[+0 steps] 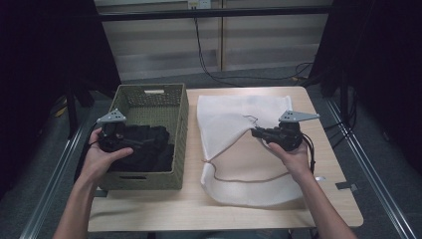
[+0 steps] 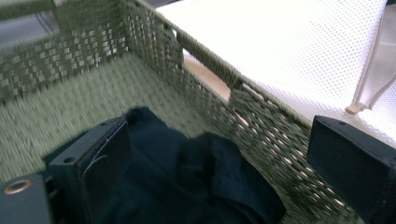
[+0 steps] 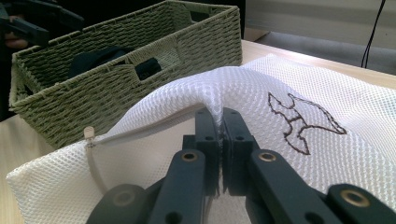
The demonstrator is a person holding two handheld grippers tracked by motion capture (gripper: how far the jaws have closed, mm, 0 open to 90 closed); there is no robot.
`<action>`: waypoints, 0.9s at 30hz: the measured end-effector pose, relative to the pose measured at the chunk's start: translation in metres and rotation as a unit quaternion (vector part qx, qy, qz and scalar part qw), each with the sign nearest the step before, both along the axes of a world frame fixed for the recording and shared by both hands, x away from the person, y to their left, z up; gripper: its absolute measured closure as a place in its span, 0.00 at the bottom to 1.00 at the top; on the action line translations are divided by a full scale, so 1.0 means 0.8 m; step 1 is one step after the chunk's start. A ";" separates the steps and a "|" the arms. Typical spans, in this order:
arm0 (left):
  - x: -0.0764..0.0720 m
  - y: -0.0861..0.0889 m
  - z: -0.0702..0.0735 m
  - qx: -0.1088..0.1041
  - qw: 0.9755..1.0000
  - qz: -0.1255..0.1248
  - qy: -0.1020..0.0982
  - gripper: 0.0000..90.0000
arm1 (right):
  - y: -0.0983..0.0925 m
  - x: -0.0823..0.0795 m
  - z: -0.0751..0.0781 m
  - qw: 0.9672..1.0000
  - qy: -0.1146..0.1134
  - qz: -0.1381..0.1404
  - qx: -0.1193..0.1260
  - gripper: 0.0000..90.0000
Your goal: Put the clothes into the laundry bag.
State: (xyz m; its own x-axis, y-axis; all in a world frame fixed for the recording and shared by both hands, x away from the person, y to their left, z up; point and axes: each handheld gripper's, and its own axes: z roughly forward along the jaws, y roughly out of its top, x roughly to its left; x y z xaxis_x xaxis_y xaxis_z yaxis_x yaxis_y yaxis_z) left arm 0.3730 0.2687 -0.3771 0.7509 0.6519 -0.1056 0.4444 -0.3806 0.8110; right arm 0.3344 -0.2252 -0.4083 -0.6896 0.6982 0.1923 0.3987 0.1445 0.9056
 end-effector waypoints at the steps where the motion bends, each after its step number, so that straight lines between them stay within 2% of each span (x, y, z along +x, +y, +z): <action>1: 0.004 0.000 0.000 -0.004 1.000 0.000 -0.005 0.07 | 0.000 0.000 0.000 1.000 0.000 0.000 0.000 0.97; 2: 0.008 0.001 0.001 0.002 1.000 -0.011 -0.008 0.07 | 0.001 0.000 0.000 1.000 0.000 -0.002 0.000 0.97; 3: 0.012 0.001 0.000 -0.002 1.000 -0.018 -0.008 0.07 | 0.001 0.001 -0.001 1.000 0.000 -0.001 -0.002 0.97; 5: 0.018 0.002 -0.003 -0.009 1.000 -0.016 -0.008 0.07 | 0.002 0.001 -0.002 1.000 0.001 0.001 -0.004 0.97; 6: 0.023 0.001 -0.007 0.005 1.000 -0.017 -0.018 0.09 | 0.003 0.001 -0.003 1.000 0.003 0.000 -0.005 0.97; 7: 0.023 0.001 -0.007 0.005 1.000 -0.017 -0.018 0.10 | 0.003 0.001 -0.003 1.000 0.003 0.000 -0.005 0.97; 8: 0.026 0.000 -0.010 0.020 0.999 -0.019 -0.020 0.10 | 0.003 0.001 -0.004 1.000 0.003 0.001 -0.005 0.97; 10: 0.031 -0.002 -0.016 0.026 1.000 -0.016 -0.007 0.09 | 0.003 0.002 -0.005 1.000 0.004 0.002 -0.006 0.97; 12: 0.035 -0.005 -0.022 0.041 0.999 -0.029 -0.002 0.09 | 0.003 0.002 -0.006 1.000 0.006 -0.001 -0.006 0.97; 14: 0.039 -0.006 -0.028 0.054 0.998 -0.023 0.003 0.09 | 0.004 0.003 -0.007 1.000 0.007 0.001 -0.008 0.97; 16: 0.043 -0.001 -0.033 0.055 0.998 -0.011 0.014 0.08 | 0.004 0.003 -0.007 1.000 0.007 0.001 -0.008 0.97; 17: 0.045 0.002 -0.035 0.061 0.998 -0.007 0.013 0.07 | 0.005 0.003 -0.007 1.000 0.008 0.001 -0.008 0.97; 21: 0.050 0.012 -0.046 0.067 0.997 0.000 0.032 0.07 | 0.006 0.003 -0.009 1.000 0.009 0.003 -0.011 0.97; 24: 0.054 0.018 -0.053 0.067 0.997 -0.006 0.038 0.07 | 0.006 0.004 -0.010 1.000 0.010 0.003 -0.011 0.97; 27: 0.059 0.021 -0.065 0.067 0.996 -0.017 0.051 0.06 | 0.007 0.004 -0.011 1.000 0.010 0.002 -0.012 0.97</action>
